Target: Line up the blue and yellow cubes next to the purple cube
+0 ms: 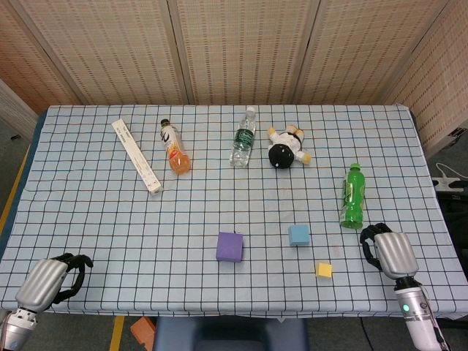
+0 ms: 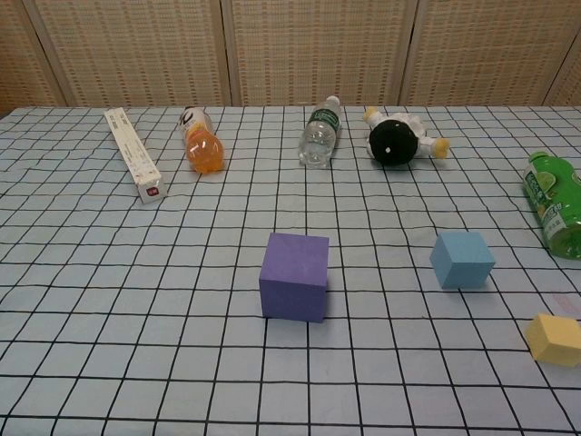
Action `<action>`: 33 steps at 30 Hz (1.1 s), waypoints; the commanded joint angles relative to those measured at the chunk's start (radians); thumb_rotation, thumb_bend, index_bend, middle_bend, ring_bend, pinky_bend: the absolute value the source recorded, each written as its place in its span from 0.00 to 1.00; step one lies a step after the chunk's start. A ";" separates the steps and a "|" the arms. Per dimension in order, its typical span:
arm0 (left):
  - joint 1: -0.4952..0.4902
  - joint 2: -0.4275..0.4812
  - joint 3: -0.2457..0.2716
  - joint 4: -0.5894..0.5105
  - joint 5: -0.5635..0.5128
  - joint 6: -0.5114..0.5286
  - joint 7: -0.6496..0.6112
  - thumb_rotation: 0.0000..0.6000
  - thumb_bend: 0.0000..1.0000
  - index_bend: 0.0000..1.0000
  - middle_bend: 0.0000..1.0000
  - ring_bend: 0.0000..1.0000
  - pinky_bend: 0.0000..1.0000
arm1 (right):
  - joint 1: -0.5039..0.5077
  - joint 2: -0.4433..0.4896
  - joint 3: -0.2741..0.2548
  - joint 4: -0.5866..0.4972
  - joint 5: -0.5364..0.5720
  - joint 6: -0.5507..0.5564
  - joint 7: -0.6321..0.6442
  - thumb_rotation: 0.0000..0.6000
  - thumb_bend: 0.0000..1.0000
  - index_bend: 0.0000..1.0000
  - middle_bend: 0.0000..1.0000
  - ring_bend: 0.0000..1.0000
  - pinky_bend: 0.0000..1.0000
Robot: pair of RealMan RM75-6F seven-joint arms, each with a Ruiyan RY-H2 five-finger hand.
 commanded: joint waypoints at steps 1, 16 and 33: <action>0.001 0.001 0.000 0.000 0.001 0.002 0.001 1.00 0.57 0.45 0.54 0.43 0.61 | 0.000 0.000 -0.001 0.000 -0.002 0.001 0.001 1.00 0.49 0.55 0.46 0.33 0.77; 0.003 -0.001 -0.004 -0.002 0.011 0.018 0.008 1.00 0.58 0.46 0.54 0.43 0.61 | -0.021 -0.012 -0.005 0.006 -0.041 0.070 -0.016 1.00 0.42 0.47 0.49 0.41 0.77; 0.001 -0.001 -0.004 -0.005 0.005 0.009 0.008 1.00 0.57 0.46 0.55 0.43 0.61 | 0.063 0.095 0.065 -0.278 0.110 -0.094 -0.248 1.00 0.12 0.31 0.95 0.85 1.00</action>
